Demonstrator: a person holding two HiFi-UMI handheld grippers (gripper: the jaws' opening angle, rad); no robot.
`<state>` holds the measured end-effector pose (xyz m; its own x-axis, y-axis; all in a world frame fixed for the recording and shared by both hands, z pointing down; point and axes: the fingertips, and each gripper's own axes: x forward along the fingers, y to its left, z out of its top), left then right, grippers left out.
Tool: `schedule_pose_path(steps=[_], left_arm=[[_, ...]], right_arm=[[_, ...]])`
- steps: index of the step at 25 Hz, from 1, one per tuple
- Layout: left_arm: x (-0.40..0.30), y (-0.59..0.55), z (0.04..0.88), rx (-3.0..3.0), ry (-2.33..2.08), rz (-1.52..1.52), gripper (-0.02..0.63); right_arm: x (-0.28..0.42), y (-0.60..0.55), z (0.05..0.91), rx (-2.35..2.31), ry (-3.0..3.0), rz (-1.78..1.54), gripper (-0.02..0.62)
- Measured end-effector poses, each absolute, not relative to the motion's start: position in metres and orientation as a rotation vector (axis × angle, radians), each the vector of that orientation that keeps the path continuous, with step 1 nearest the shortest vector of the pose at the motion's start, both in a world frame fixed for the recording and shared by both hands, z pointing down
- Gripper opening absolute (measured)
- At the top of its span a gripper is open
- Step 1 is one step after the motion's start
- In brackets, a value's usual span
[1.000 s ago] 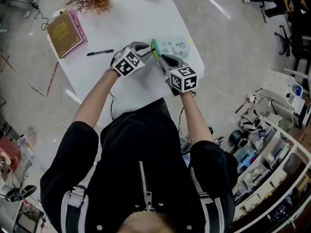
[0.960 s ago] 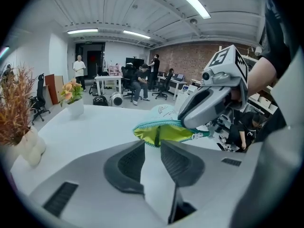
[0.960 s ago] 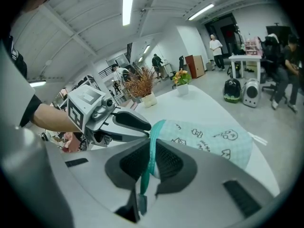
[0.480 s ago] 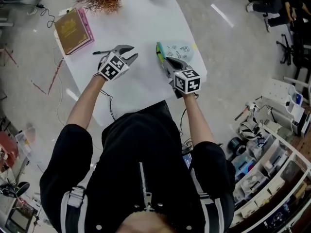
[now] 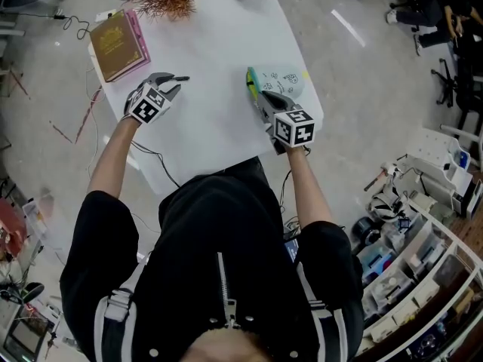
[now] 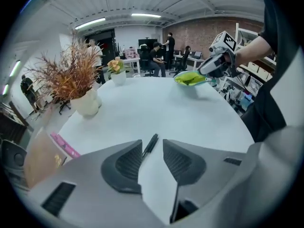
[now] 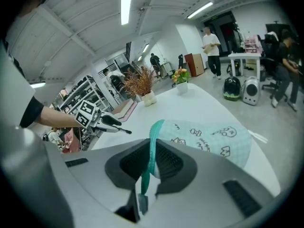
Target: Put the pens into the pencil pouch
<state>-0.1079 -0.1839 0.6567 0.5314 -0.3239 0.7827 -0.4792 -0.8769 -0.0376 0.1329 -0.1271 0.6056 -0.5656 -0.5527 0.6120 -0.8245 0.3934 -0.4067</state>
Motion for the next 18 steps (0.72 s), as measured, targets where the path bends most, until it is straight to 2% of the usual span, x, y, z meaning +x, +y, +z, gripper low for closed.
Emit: schedule_pose_path(steps=[8, 12, 18], left_arm=[[-0.178, -0.205, 0.693, 2.366, -0.848, 1.356, 0.173], [-0.192, -0.207, 0.701, 2.291, -0.850, 1.357, 0.190], [-0.190, -0.198, 0.702, 2.291, -0.816, 1.335, 0.165]], right_arm=[[0.133, -0.127, 0.609, 1.184, -2.270, 0.998, 0.043], [0.134, -0.127, 0.607, 1.185, -2.269, 0.996, 0.044], [0.135, -0.126, 0.607, 1.187, -2.266, 0.991, 0.043]])
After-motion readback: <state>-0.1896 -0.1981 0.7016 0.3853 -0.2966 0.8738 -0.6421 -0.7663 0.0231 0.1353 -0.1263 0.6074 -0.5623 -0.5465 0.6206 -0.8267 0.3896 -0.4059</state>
